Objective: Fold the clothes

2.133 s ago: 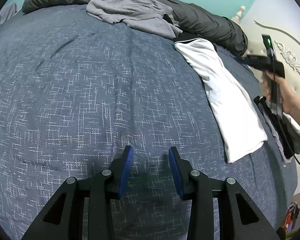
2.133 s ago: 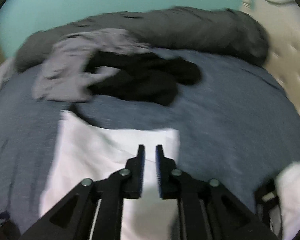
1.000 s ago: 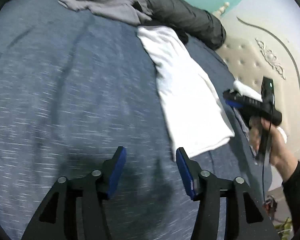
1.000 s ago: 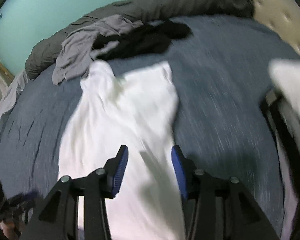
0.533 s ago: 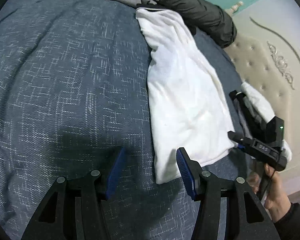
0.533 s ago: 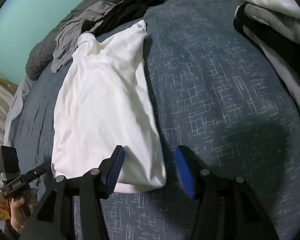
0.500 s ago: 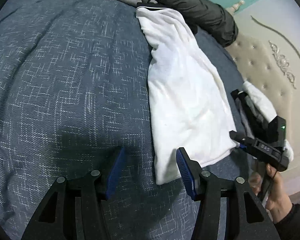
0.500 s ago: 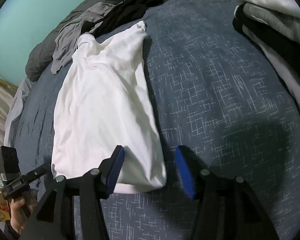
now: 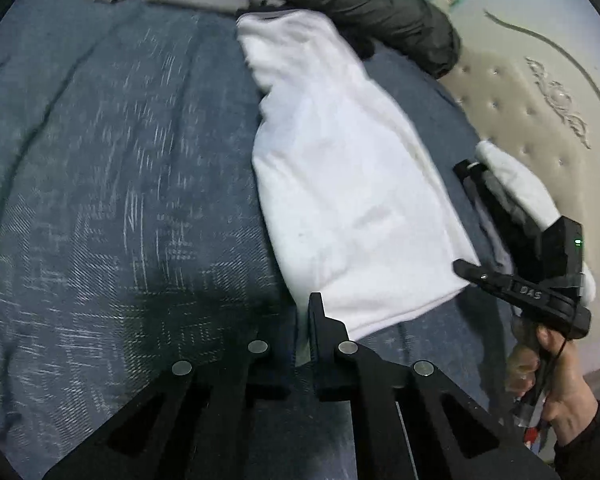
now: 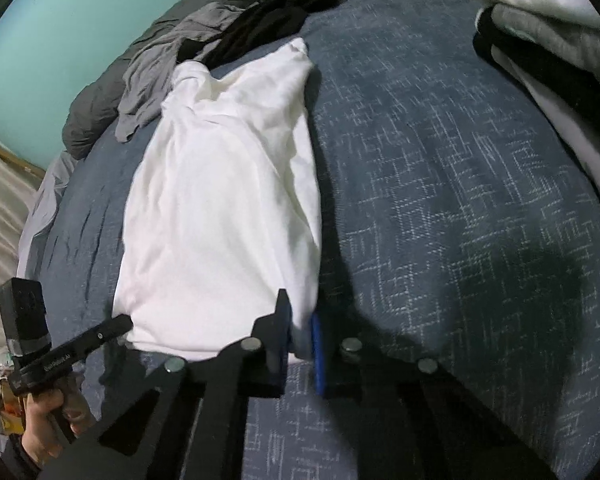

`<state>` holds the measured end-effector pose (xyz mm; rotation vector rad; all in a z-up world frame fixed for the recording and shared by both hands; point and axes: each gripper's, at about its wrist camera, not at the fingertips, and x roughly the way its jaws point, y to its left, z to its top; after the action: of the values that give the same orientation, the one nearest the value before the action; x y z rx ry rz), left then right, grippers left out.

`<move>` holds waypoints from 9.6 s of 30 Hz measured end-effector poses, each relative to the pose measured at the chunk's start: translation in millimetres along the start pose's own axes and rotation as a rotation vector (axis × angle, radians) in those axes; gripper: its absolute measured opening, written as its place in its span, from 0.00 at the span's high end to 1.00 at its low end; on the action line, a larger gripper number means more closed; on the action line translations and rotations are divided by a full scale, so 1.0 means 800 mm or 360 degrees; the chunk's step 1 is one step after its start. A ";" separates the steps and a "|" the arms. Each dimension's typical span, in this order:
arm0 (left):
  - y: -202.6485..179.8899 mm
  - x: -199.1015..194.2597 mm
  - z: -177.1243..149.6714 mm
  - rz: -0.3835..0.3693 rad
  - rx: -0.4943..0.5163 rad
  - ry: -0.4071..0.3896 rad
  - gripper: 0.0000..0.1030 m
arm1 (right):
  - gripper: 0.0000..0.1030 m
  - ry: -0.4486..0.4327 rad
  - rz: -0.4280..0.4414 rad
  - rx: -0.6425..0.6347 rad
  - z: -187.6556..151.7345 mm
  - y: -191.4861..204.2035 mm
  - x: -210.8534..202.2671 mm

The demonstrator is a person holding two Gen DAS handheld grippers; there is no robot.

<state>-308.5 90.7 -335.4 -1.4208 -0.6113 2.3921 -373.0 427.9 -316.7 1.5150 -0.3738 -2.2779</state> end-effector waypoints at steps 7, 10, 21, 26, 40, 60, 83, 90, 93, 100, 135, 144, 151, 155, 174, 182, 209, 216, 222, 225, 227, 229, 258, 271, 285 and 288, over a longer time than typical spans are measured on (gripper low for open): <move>-0.016 -0.058 -0.006 -0.0008 0.0033 -0.0029 0.96 | 0.93 -0.0025 0.0040 -0.0067 -0.007 0.023 -0.043; -0.024 -0.079 -0.017 -0.0005 0.0050 -0.0014 0.96 | 0.93 -0.0015 0.0050 -0.0100 -0.018 0.033 -0.064; -0.047 -0.130 -0.123 0.0005 0.0104 0.0082 0.96 | 0.93 0.0103 0.0011 -0.0200 -0.104 0.058 -0.117; -0.053 -0.143 -0.170 0.0008 0.0134 0.0100 0.96 | 0.93 0.0174 -0.0017 -0.0212 -0.146 0.054 -0.117; -0.020 -0.121 -0.185 0.0151 0.0111 0.0086 0.80 | 0.75 0.0150 -0.0034 -0.0153 -0.167 0.034 -0.120; 0.027 -0.089 -0.116 0.0175 0.0146 -0.0158 0.76 | 0.70 -0.0021 -0.0045 -0.0188 0.012 0.071 -0.030; 0.023 -0.082 -0.114 0.0116 0.0205 -0.0130 0.76 | 0.96 -0.0059 -0.0271 -0.0379 0.047 0.113 0.024; 0.024 -0.084 -0.114 0.0110 0.0212 -0.0120 0.76 | 0.96 -0.0214 -0.0272 -0.0354 0.066 0.110 -0.010; 0.026 -0.087 -0.113 0.0106 0.0209 -0.0117 0.76 | 0.96 -0.0242 -0.0282 -0.0312 0.077 0.104 -0.014; 0.031 -0.087 -0.111 0.0110 0.0204 -0.0113 0.76 | 0.96 -0.0112 -0.0363 -0.0152 0.082 0.063 0.024; 0.054 -0.099 -0.097 0.0106 0.0106 -0.0130 0.76 | 0.73 0.0207 -0.0305 -0.1404 0.100 0.354 0.110; 0.045 -0.095 -0.100 0.0099 0.0137 -0.0117 0.76 | 0.73 0.0385 -0.0454 -0.1623 0.083 0.366 0.158; 0.048 -0.094 -0.101 0.0098 0.0119 -0.0118 0.76 | 1.00 0.0414 -0.0477 -0.1673 0.084 0.364 0.168; 0.048 -0.093 -0.101 0.0094 0.0118 -0.0115 0.76 | 1.00 0.0329 -0.0447 -0.1602 0.098 0.364 0.159; 0.044 -0.088 -0.099 0.0090 0.0124 -0.0103 0.76 | 0.80 0.0447 -0.0446 -0.1636 0.080 0.363 0.186; 0.045 -0.088 -0.100 0.0089 0.0125 -0.0102 0.76 | 0.98 0.0394 -0.0390 -0.1666 0.077 0.361 0.176; 0.029 -0.070 -0.111 0.0060 0.0188 -0.0036 0.76 | 0.80 0.0061 -0.0205 -0.1022 0.170 0.320 0.135; 0.027 -0.073 -0.112 0.0061 0.0190 -0.0052 0.76 | 0.73 0.0030 -0.0165 -0.0846 0.173 0.228 0.061; 0.023 -0.070 -0.112 0.0069 0.0199 -0.0043 0.76 | 0.73 0.0107 -0.0186 -0.0750 0.136 0.155 0.061; 0.023 -0.067 -0.111 0.0070 0.0195 -0.0036 0.76 | 0.73 0.0143 -0.0134 -0.0805 0.116 0.149 0.066; 0.024 -0.065 -0.111 0.0072 0.0196 -0.0032 0.76 | 0.73 0.0165 -0.0114 -0.0853 0.107 0.151 0.071; 0.024 -0.064 -0.111 0.0074 0.0196 -0.0031 0.76 | 0.73 0.0196 -0.0136 -0.0879 0.099 0.152 0.079; 0.030 -0.078 -0.122 0.0036 0.0176 -0.0022 0.76 | 0.85 0.0032 -0.0212 -0.0437 0.114 0.101 0.075; 0.022 -0.068 -0.132 -0.0106 0.0138 0.0063 0.69 | 0.80 0.0058 -0.0089 -0.0347 0.060 0.053 0.042; 0.027 -0.075 -0.134 -0.0160 0.0119 0.0074 0.91 | 0.97 -0.0037 -0.0275 -0.0251 0.066 0.034 0.042; 0.031 -0.079 -0.142 -0.0160 0.0089 0.0099 0.90 | 0.97 -0.0035 -0.0246 -0.0249 0.065 0.040 0.042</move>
<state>-179.6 64.2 -348.2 -1.4018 -0.5815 2.2612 -427.5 384.8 -311.2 1.4863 -0.0837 -2.3806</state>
